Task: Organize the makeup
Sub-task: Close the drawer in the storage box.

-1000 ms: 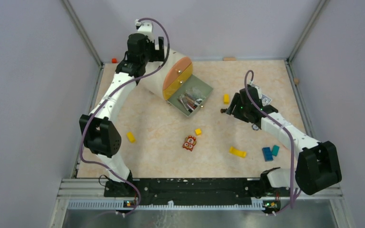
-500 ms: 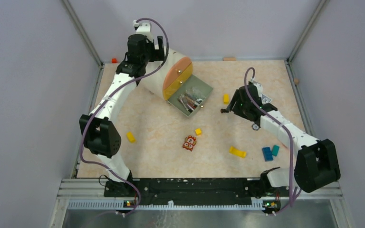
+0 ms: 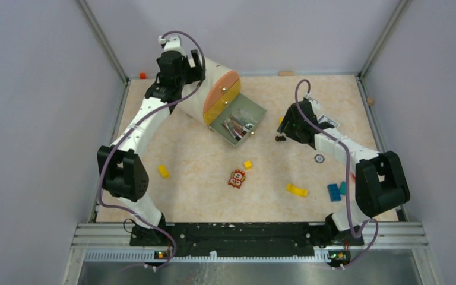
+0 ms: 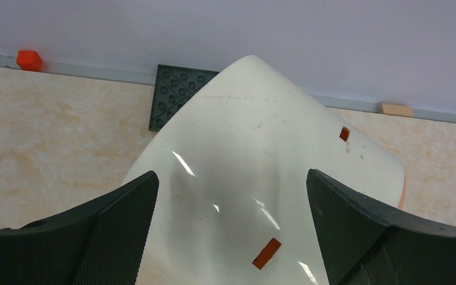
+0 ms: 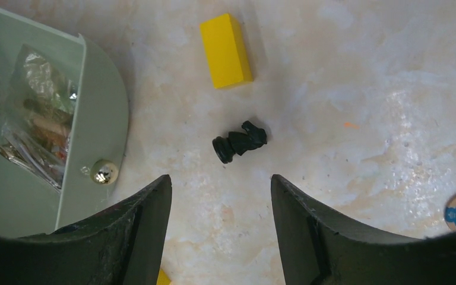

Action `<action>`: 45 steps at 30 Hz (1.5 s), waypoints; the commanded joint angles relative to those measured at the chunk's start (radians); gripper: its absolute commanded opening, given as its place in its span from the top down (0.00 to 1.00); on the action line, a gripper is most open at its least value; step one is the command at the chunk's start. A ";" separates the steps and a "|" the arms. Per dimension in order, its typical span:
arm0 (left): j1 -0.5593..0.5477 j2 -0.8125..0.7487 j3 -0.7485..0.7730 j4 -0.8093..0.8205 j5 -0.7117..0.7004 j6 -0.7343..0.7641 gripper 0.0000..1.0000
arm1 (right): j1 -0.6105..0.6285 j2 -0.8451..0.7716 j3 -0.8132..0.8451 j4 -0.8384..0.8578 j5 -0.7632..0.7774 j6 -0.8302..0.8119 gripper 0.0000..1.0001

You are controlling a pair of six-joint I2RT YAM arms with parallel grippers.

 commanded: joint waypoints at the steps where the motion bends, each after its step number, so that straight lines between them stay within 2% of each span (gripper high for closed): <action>1: 0.001 -0.027 0.067 -0.023 -0.029 -0.018 0.01 | 0.009 0.005 0.057 0.081 -0.046 -0.010 0.38; 6: 0.001 -0.007 0.085 -0.016 -0.039 0.023 0.01 | 0.010 0.019 0.037 0.137 -0.137 -0.045 0.39; 8: 0.001 0.019 0.126 -0.022 -0.036 0.044 0.01 | 0.011 0.025 0.041 0.122 -0.129 -0.077 0.39; 10: 0.001 0.057 0.186 -0.041 -0.043 0.060 0.01 | 0.009 0.012 0.059 0.064 -0.075 -0.119 0.39; 14: 0.003 0.132 0.304 -0.090 -0.059 0.094 0.01 | -0.005 -0.046 0.105 -0.070 0.165 -0.158 0.38; 16: 0.005 0.165 0.363 -0.108 -0.067 0.108 0.01 | -0.034 -0.092 0.083 -0.078 0.185 -0.144 0.37; 21: 0.031 0.258 0.479 -0.163 -0.038 0.094 0.01 | -0.172 -0.223 -0.044 -0.034 0.021 -0.067 0.37; 26: 0.070 0.310 0.508 -0.169 0.039 0.041 0.01 | -0.249 -0.279 -0.056 -0.061 -0.060 -0.090 0.37; 30: 0.081 0.352 0.537 -0.155 0.129 0.047 0.01 | -0.260 -0.264 -0.013 -0.083 -0.191 -0.148 0.36; 34: 0.100 0.393 0.552 -0.125 0.247 0.048 0.01 | -0.262 -0.272 -0.032 -0.009 -0.326 -0.168 0.36; 45: 0.128 0.469 0.557 -0.083 0.368 0.070 0.01 | -0.256 -0.131 0.037 0.061 -0.381 -0.150 0.39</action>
